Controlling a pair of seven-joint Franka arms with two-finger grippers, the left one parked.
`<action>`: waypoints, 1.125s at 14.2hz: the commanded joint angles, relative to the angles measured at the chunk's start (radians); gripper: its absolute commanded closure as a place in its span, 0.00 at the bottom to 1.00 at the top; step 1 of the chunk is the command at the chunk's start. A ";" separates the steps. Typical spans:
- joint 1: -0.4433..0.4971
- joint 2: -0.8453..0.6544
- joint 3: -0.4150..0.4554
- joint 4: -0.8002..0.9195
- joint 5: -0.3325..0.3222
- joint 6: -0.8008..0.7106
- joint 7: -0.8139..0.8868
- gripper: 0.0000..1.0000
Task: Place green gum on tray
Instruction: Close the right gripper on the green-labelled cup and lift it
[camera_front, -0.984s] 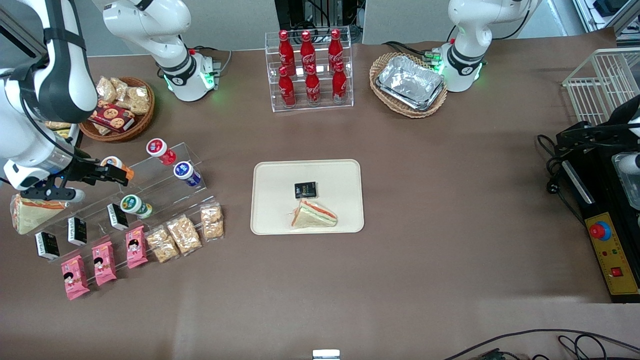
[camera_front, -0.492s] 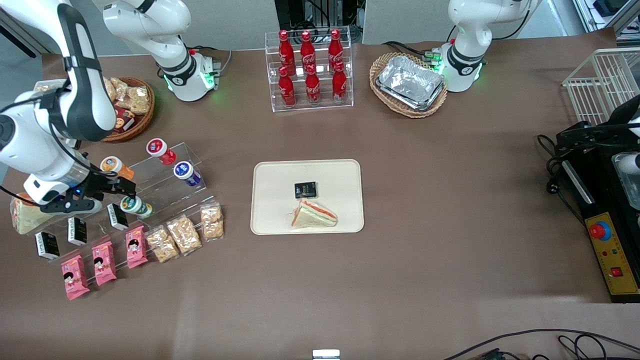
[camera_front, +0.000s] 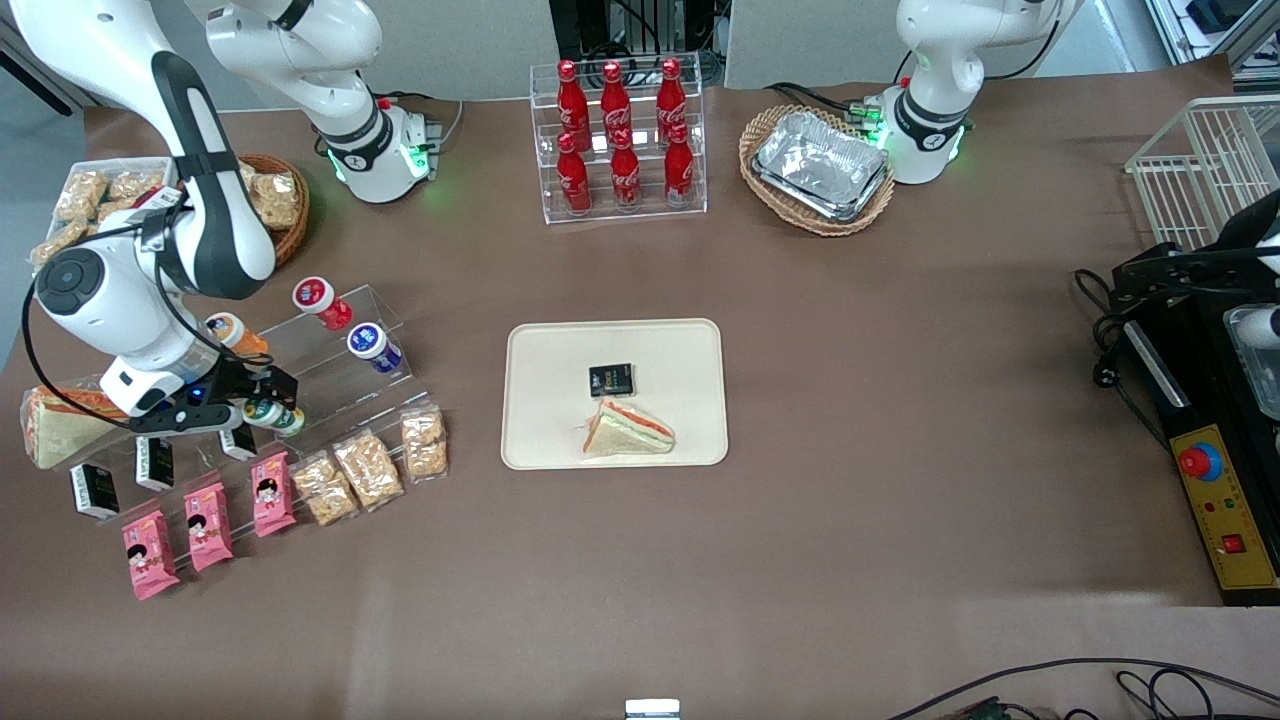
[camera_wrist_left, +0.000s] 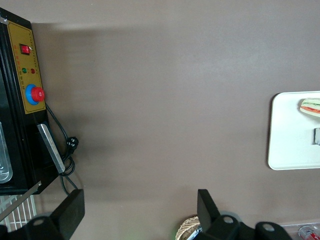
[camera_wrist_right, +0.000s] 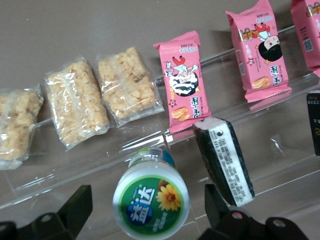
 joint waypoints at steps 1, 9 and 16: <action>-0.005 0.007 0.002 -0.012 -0.018 0.035 -0.013 0.20; -0.008 -0.030 -0.026 0.127 -0.004 -0.203 -0.103 0.71; -0.001 -0.044 -0.024 0.525 0.019 -0.760 -0.092 0.71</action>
